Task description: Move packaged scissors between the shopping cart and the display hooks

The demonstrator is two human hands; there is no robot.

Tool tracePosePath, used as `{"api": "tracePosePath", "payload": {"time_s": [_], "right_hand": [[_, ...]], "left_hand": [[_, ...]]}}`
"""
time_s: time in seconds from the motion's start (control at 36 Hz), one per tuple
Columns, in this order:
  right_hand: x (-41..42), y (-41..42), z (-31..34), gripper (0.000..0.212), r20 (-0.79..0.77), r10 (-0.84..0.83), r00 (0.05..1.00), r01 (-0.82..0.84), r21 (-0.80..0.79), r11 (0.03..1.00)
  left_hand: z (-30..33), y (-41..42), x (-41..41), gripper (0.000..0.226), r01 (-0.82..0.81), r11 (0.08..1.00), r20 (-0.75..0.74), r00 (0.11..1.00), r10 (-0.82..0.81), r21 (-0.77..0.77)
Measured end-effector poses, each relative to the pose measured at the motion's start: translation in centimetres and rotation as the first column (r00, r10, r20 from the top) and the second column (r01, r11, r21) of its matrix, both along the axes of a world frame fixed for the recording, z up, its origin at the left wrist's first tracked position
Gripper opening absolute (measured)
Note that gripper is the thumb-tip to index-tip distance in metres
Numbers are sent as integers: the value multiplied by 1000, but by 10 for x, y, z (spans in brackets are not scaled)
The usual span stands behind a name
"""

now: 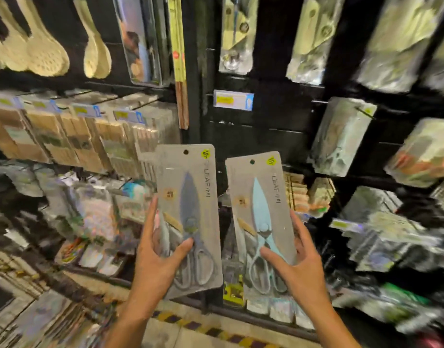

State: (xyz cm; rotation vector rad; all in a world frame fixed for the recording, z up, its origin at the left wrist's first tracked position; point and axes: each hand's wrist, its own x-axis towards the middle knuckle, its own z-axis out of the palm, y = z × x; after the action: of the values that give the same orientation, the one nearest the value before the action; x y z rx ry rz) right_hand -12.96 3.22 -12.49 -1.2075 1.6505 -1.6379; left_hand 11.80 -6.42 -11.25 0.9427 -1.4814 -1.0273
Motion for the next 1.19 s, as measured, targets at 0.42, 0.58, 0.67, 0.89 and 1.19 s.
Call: {"api": "tracePosePath", "payload": {"time_s": [0.42, 0.58, 0.67, 0.89, 1.19], "right_hand": [[-105, 83, 13, 92, -47, -263, 964, 257, -110, 960], [-162, 74, 12, 93, -25, -252, 967, 247, -134, 960], [-195, 65, 12, 92, -36, -235, 971, 230, -120, 966], [-268, 38, 28, 89, -39, -191, 981, 184, -137, 973], [-300, -2, 34, 93, -17, -146, 989, 142, -152, 978]], "left_hand": [[16, 27, -123, 99, 229, 969, 5, 973, -230, -97], [25, 28, -185, 97, 199, 971, -8, 979, -202, -131], [27, 26, -219, 96, 179, 975, -6, 983, -181, -129], [35, 15, -291, 97, 104, 982, 37, 994, -99, -156], [46, -11, -323, 98, 112, 976, 75, 992, -99, -188]]}}
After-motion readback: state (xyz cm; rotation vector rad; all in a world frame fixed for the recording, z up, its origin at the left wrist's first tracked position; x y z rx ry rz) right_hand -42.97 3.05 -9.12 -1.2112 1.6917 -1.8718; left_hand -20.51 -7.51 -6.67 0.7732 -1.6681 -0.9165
